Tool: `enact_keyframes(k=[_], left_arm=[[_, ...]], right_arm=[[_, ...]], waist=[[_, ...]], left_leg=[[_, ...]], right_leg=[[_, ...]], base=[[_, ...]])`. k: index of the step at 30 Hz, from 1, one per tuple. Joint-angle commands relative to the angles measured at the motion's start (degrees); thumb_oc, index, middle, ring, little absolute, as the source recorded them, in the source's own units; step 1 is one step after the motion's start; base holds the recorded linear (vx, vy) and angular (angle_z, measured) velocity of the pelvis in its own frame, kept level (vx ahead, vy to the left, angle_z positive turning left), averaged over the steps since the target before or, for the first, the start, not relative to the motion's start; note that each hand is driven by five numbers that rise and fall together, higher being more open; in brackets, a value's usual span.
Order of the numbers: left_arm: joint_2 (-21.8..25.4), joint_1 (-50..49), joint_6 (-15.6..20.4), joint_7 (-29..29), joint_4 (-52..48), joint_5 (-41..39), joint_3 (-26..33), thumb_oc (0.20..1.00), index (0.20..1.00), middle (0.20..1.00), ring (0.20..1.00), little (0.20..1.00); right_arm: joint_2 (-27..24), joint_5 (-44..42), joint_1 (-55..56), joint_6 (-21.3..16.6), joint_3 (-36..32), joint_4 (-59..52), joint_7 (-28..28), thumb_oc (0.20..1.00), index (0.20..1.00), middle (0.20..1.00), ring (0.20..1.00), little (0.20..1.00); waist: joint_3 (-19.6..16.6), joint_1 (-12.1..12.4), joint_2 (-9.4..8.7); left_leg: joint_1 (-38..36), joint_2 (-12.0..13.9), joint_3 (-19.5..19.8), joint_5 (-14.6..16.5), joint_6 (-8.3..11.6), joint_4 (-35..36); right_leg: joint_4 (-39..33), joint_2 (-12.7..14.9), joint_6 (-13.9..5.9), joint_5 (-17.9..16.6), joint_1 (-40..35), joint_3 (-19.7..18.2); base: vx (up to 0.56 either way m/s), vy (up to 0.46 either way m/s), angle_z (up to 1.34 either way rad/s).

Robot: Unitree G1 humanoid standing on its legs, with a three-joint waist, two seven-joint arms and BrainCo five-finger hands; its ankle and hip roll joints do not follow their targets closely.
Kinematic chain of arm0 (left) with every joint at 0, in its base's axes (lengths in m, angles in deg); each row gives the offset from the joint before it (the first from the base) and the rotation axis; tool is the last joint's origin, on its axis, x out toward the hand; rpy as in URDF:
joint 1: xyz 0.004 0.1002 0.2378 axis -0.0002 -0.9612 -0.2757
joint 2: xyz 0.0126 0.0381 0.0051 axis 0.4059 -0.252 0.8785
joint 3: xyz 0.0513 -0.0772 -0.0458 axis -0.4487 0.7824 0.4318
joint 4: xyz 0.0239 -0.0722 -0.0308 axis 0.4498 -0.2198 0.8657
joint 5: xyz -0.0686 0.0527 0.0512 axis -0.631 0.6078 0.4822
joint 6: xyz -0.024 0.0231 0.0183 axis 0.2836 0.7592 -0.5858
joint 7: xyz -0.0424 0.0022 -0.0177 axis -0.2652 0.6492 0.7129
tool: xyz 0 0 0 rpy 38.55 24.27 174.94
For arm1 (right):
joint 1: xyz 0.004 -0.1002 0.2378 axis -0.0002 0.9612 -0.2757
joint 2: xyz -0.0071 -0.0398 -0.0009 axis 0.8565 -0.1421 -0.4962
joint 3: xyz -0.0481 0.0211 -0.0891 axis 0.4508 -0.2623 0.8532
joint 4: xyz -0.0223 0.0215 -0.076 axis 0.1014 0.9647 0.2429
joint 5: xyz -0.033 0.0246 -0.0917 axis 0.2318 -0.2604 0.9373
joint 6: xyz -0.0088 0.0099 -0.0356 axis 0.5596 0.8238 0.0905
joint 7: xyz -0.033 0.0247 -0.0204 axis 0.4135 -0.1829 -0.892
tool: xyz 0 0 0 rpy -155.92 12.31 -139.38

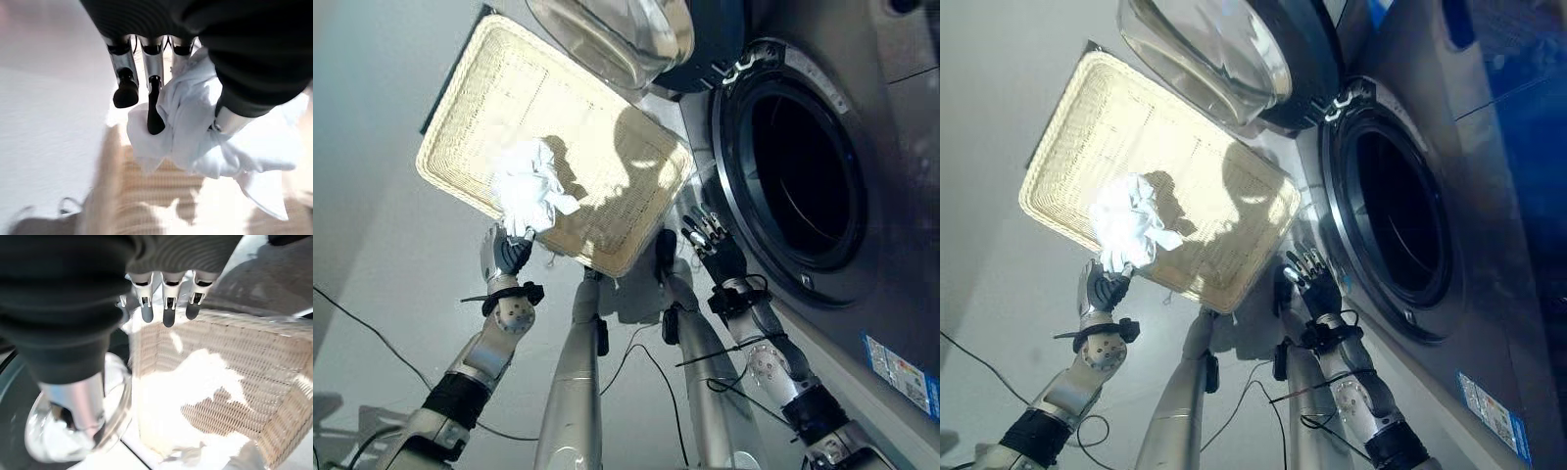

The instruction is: Put the clothes into the washing machine.

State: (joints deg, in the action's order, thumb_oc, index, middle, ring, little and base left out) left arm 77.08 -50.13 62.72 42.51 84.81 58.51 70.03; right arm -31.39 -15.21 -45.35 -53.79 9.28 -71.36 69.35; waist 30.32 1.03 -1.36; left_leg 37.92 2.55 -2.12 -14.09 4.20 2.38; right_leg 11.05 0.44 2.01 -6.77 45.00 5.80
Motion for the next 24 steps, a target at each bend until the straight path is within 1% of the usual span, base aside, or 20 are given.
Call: enact_keyframes(k=[1, 2, 3, 4, 5, 6, 7, 10, 12, 13, 16, 17, 18, 19, 21, 22, 24], left_arm=[[0.0, -1.1, 6.7, -5.2, -6.0, 2.7, 1.4, 0.2, 0.2, 0.2, 0.2, 0.2], [0.2, -1.1, 7.1, -6.0, -6.4, 2.4, 1.4, 0.2, 0.2, 0.2, 0.2, 0.2], [0.5, -0.8, 8.7, -9.3, -7.8, 0.0, 1.1, 0.2, 0.2, 0.2, 0.2, 0.2], [0.5, -0.8, 8.9, -9.7, -8.0, -0.1, 1.1, 0.2, 0.2, 0.2, 0.2, 0.2], [0.5, -0.8, 9.8, -11.0, -8.5, -0.8, 1.0, 0.2, 0.2, 0.2, 0.2, 0.2], [0.5, -0.6, 12.2, -14.1, -9.1, -2.9, 0.5, 0.2, 0.2, 0.2, 0.2, 0.2], [0.5, -0.2, 13.3, -16.8, -9.8, -3.4, 0.0, 0.2, 0.2, 0.2, 0.2, 0.2], [0.9, 0.8, 13.2, -20.1, -11.3, -2.9, -1.8, 0.2, 0.2, 0.2, 0.2, 0.2], [1.2, 1.0, 12.9, -21.2, -12.0, -2.9, -2.3, 0.2, 0.2, 0.2, 0.2, 0.2], [2.2, 1.4, 13.3, -22.8, -12.4, -3.0, -3.5, 0.2, 0.2, 0.2, 0.2, 0.2], [2.9, 1.9, 13.8, -24.8, -12.8, -2.7, -5.0, 0.2, 0.2, 0.2, 0.2, 0.2], [3.2, 2.1, 14.0, -26.5, -13.0, -2.8, -5.7, 0.2, 0.2, 0.2, 0.2, 0.2], [3.6, 2.4, 14.8, -29.4, -13.2, -2.8, -6.9, 0.2, 0.2, 0.2, 0.2, 0.2], [3.7, 2.6, 14.7, -30.3, -13.4, -2.9, -7.4, 0.2, 0.2, 0.2, 0.2, 0.2], [4.3, 3.2, 15.1, -33.4, -13.4, -3.2, -9.2, 0.2, 0.2, 0.2, 0.2, 0.2], [4.3, 3.2, 15.1, -33.4, -13.4, -3.2, -9.2, 0.2, 0.2, 0.2, 0.2, 0.2], [4.8, 4.6, 15.0, -37.3, -12.9, -5.2, -12.2, 0.2, 0.2, 0.2, 0.2, 0.2]], right_arm=[[-3.0, 9.8, 0.9, 1.2, 0.5, -5.9, 2.9, 1.0, 1.0, 1.0, 1.0, 1.0], [-3.3, 10.4, 0.6, 1.5, 0.7, -6.0, 3.1, 1.0, 1.0, 1.0, 1.0, 1.0], [-4.3, 13.2, -0.8, 3.1, 1.2, -6.1, 3.9, 1.0, 1.0, 1.0, 1.0, 1.0], [-4.4, 13.5, -1.0, 3.3, 1.3, -6.0, 4.1, 1.0, 1.0, 1.0, 1.0, 1.0], [-4.8, 14.6, -1.6, 3.9, 1.6, -5.9, 4.3, 1.0, 1.0, 1.0, 1.0, 1.0], [-5.4, 16.4, -3.0, 5.0, 2.5, -5.5, 5.1, 1.0, 1.0, 1.0, 1.0, 1.0], [-5.7, 17.3, -4.2, 5.8, 3.1, -4.7, 6.0, 1.0, 1.0, 1.0, 1.0, 1.0], [-5.8, 17.7, -6.2, 6.7, 4.3, -4.1, 7.3, 1.0, 1.0, 1.0, 1.0, 1.0], [-5.9, 17.1, -6.9, 7.2, 4.7, -4.3, 8.0, 1.0, 1.0, 1.0, 1.0, 1.0], [-5.9, 15.8, -7.9, 8.1, 5.3, -4.5, 9.0, 1.0, 1.0, 1.0, 1.0, 1.0], [-5.9, 15.6, -8.7, 8.6, 6.3, -4.7, 9.3, 1.0, 1.0, 1.0, 1.0, 1.0], [-5.8, 14.9, -8.9, 9.0, 6.7, -4.8, 9.6, 1.0, 1.0, 1.0, 1.0, 1.0], [-5.8, 12.9, -9.3, 9.8, 7.2, -4.9, 9.9, 1.0, 1.0, 1.0, 1.0, 1.0], [-5.6, 12.4, -9.5, 10.0, 7.3, -4.8, 10.1, 1.0, 1.0, 1.0, 1.0, 1.0], [-5.5, 11.0, -9.6, 10.0, 7.8, -4.4, 10.8, 1.0, 1.0, 1.0, 1.0, 1.0], [-5.5, 11.0, -9.6, 10.0, 7.8, -4.4, 10.8, 1.0, 1.0, 1.0, 1.0, 1.0], [-5.4, 7.4, -9.9, 9.1, 9.0, -3.9, 10.2, 1.0, 1.0, 1.0, 1.0, 1.0]], waist=[[-0.5, -0.5, 4.06], [-0.5, -0.4, 4.18], [-0.5, -0.1, 4.46], [-0.5, -0.1, 4.49], [-0.5, 0.0, 4.6], [-0.5, 0.3, 4.74], [-0.5, 0.5, 4.7], [-0.5, 0.8, 4.45], [-0.5, 1.0, 4.28], [-0.5, 1.1, 3.91], [-0.5, 1.1, 3.57], [-0.5, 1.1, 3.43], [-0.5, 1.0, 3.25], [-0.5, 1.0, 3.19], [-0.5, 0.9, 3.04], [-0.5, 0.9, 3.04], [-0.5, 0.5, 2.85]], left_leg=[[0.3, -4.1, 2.5, 1.7, -1.31, -2.5], [0.2, -4.1, 2.5, 1.7, -1.34, -2.6], [-0.3, -4.4, 2.8, 2.0, -1.45, -3.2], [-0.4, -4.4, 2.9, 2.1, -1.46, -3.3], [-0.6, -4.5, 2.9, 2.3, -1.51, -3.7], [-1.0, -4.7, 2.9, 2.9, -1.66, -4.5], [-1.5, -4.9, 2.9, 3.4, -1.75, -5.3], [-1.9, -5.3, 3.1, 4.1, -2.01, -6.5], [-2.1, -5.4, 3.1, 4.4, -2.08, -6.8], [-2.8, -5.5, 2.9, 4.5, -2.22, -6.7], [-3.6, -5.4, 2.5, 4.5, -2.28, -6.2], [-3.9, -5.4, 2.3, 4.6, -2.32, -6.0], [-4.4, -5.3, 2.0, 4.8, -2.39, -5.8], [-4.6, -5.3, 1.8, 4.8, -2.41, -5.6], [-5.0, -5.3, 1.7, 4.8, -2.48, -5.3], [-5.0, -5.3, 1.7, 4.8, -2.48, -5.3], [-5.6, -5.1, 1.2, 4.7, -2.52, -4.9]], right_leg=[[-1.7, 1.7, -6.36, -0.4, -5.6, 2.6], [-1.5, 1.8, -6.33, -0.2, -5.8, 2.7], [-0.8, 1.8, -6.22, 0.2, -6.3, 2.8], [-0.8, 1.9, -6.21, 0.3, -6.4, 2.8], [-0.6, 2.0, -6.17, 0.4, -6.6, 2.8], [-0.4, 2.1, -6.07, 0.6, -7.1, 3.1], [-0.3, 2.3, -6.04, 0.8, -7.7, 3.4], [-0.1, 2.5, -5.91, 0.8, -8.4, 3.8], [-0.2, 2.6, -5.92, 0.8, -8.7, 4.0], [-0.7, 2.4, -5.93, 0.5, -9.5, 4.1], [-1.7, 2.3, -5.96, 0.1, -10.2, 4.2], [-2.1, 2.3, -5.96, -0.1, -10.5, 4.2], [-2.6, 2.3, -6.01, -0.4, -10.8, 4.3], [-2.8, 2.3, -5.99, -0.5, -10.9, 4.3], [-3.4, 2.3, -6.05, -0.8, -11.3, 4.4], [-3.4, 2.3, -6.05, -0.8, -11.3, 4.4], [-3.8, 2.2, -6.15, -1.1, -11.7, 4.1]], base=[[-0.05, -0.051, 0.04], [-0.06, -0.067, 0.05], [-0.04, -0.04, 0.06], [-0.04, -0.049, 0.07], [-0.04, -0.053, 0.07], [-0.07, -0.081, 0.04], [-0.06, -0.077, 0.03], [-0.04, -0.065, 0.11], [-0.03, -0.056, 0.12], [-0.03, -0.05, 0.09], [-0.02, -0.022, 0.04], [0.0, 0.0, 0.0], [0.0, 0.0, 0.0], [0.0, 0.0, 0.0], [0.0, 0.0, 0.0], [0.0, 0.0, 0.0], [-0.01, 0.016, 0.0]])
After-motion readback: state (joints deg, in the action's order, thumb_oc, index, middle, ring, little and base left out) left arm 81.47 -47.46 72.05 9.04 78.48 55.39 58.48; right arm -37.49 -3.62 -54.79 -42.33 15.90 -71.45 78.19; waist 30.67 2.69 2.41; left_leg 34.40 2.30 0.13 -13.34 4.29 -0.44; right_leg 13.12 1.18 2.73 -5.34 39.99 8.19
